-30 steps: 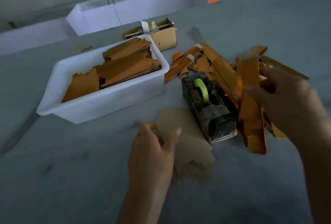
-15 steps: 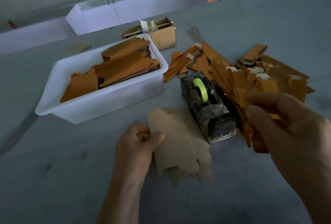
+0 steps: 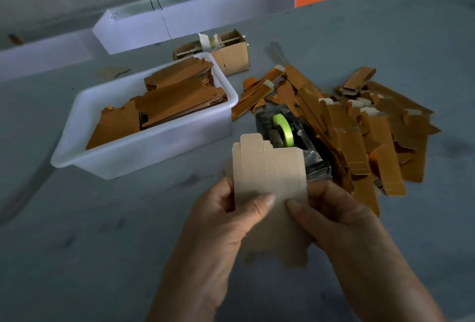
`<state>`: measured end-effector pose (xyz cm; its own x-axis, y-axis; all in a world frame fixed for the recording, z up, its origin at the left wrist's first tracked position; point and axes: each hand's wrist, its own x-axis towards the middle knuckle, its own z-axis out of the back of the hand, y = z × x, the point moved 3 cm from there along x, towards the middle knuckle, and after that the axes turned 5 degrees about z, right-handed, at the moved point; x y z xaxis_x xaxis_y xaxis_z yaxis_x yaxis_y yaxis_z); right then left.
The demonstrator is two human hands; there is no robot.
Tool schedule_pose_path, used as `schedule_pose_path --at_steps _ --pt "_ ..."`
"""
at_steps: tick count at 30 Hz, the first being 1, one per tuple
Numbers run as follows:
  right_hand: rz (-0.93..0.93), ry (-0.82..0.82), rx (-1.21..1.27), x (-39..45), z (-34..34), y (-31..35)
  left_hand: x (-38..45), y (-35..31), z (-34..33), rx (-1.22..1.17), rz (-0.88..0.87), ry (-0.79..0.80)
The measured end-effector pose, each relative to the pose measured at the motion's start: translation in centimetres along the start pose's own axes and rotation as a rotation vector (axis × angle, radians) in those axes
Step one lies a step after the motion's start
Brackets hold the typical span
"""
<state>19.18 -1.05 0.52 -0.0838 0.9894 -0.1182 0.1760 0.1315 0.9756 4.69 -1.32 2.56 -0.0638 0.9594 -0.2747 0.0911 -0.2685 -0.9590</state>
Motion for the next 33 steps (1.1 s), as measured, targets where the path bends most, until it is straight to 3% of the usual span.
schedule_pose_path --at_steps 5,9,13,18,24,28,33 --pt "0.028 -0.057 -0.026 0.0 -0.2 -0.2 0.0 0.9 -0.9 0.048 -0.009 -0.139" --pt "0.141 -0.13 -0.317 -0.3 0.3 0.2 0.2 1.3 -0.9 0.088 -0.003 -0.161" --pt "0.401 -0.221 -0.616 -1.0 -0.3 0.8 0.2 1.7 -1.6 0.153 -0.026 -0.201" --pt "0.528 -0.121 -0.576 -1.8 -1.5 1.2 0.1 1.5 -2.1 0.123 -0.003 -0.139" --pt "0.525 -0.092 -0.531 -1.5 -1.3 1.0 -0.4 0.3 -1.9 0.165 -0.038 0.004" --pt "0.411 -0.035 -0.522 -1.3 -1.1 0.9 -0.5 0.1 -1.3 0.354 -0.143 0.032" --pt "0.313 -0.145 -0.523 -0.8 0.3 1.4 -0.7 0.5 -0.8 0.271 -0.003 0.152"
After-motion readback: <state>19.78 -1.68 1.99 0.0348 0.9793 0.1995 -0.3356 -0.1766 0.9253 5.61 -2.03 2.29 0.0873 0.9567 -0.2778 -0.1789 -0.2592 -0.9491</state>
